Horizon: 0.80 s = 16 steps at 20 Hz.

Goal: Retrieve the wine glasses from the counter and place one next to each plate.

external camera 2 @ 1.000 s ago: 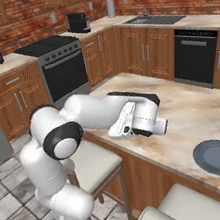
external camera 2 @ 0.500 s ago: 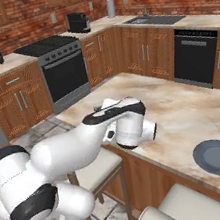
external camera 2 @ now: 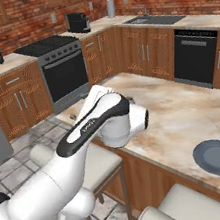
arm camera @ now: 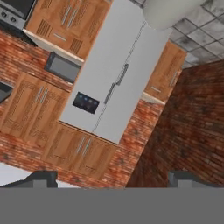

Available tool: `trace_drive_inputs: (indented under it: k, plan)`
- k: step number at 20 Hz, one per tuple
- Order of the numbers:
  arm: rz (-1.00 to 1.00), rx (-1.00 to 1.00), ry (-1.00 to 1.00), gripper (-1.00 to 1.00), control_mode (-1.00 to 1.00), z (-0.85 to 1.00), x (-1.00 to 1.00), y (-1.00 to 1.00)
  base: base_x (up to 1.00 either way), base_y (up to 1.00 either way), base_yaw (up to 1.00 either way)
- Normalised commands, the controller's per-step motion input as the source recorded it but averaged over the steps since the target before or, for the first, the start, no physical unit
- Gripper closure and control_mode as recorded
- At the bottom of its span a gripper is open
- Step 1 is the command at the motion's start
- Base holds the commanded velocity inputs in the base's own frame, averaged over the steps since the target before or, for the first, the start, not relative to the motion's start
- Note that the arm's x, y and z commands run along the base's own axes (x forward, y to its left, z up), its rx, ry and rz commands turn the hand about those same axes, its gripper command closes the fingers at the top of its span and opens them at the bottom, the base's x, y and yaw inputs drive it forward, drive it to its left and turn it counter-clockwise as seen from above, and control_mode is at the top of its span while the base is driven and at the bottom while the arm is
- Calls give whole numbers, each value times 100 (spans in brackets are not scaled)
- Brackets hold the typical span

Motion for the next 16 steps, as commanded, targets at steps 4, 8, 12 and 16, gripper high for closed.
trace_drive_inputs:
  k: [4,8,12,16]
  plan:
    - [0,0,0,-100,100,0,0,0,-72,81,5]
    - [0,0,0,-100,100,0,0,0,-37,100,0]
    - [0,0,0,-100,100,0,0,0,-14,100,0]
    - [0,0,0,-100,100,0,0,0,11,100,-9]
